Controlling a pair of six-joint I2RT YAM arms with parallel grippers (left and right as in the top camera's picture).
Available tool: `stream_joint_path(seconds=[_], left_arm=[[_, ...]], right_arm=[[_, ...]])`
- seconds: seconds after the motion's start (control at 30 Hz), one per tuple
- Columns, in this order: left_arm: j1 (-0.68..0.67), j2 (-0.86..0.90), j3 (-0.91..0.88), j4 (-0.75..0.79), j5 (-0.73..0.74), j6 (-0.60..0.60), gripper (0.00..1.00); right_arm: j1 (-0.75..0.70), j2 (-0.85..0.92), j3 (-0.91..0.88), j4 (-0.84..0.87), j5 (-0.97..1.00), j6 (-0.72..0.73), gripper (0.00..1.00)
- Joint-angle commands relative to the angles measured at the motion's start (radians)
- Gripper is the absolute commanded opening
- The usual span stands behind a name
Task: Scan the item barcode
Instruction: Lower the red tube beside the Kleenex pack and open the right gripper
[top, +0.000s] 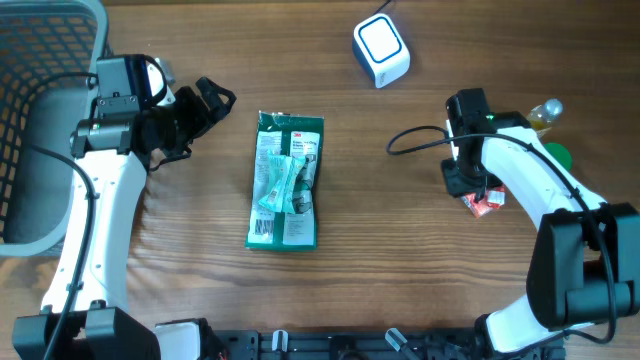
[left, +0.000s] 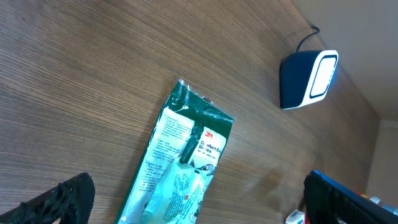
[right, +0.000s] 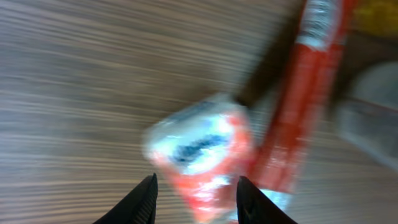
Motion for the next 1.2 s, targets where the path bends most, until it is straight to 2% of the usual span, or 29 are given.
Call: stream_joint_path(seconds=[0.0, 0.1, 0.13, 0.33, 0.53, 0.7, 0.83, 0.9, 1.03, 1.17], left_arm=[[0.004, -0.019, 0.014, 0.002, -0.006, 0.008, 1.00], [0.004, -0.019, 0.014, 0.002, -0.006, 0.008, 1.00], [0.004, -0.019, 0.014, 0.002, -0.006, 0.008, 1.00], [0.004, -0.019, 0.014, 0.002, -0.006, 0.008, 1.00], [0.004, -0.019, 0.014, 0.002, -0.006, 0.008, 1.00], [0.004, -0.019, 0.014, 0.002, -0.006, 0.008, 1.00], [0.004, -0.019, 0.014, 0.002, -0.006, 0.008, 1.00], [0.004, -0.019, 0.014, 0.002, -0.006, 0.008, 1.00], [0.004, -0.019, 0.014, 0.002, -0.006, 0.008, 1.00], [0.004, -0.019, 0.014, 0.002, -0.006, 0.008, 1.00]], right_arm=[[-0.002, 0.006, -0.008, -0.001, -0.183, 0.099, 0.32], [-0.002, 0.006, -0.008, -0.015, -0.224, 0.158, 0.09], [-0.002, 0.006, -0.008, -0.016, -0.233, 0.171, 0.05], [-0.002, 0.006, -0.032, -0.024, -0.228, 0.211, 0.04], [-0.002, 0.006, -0.098, 0.020, -0.056, 0.213, 0.04], [-0.002, 0.006, -0.133, 0.079, 0.013, 0.214, 0.05], [-0.002, 0.006, -0.134, 0.118, 0.025, 0.320, 0.04], [0.000, 0.006, -0.133, 0.134, -0.039, 0.329, 0.05], [0.001, 0.006, -0.132, 0.175, -0.283, 0.329, 0.11], [0.002, 0.006, -0.133, 0.240, -0.544, 0.381, 0.13]])
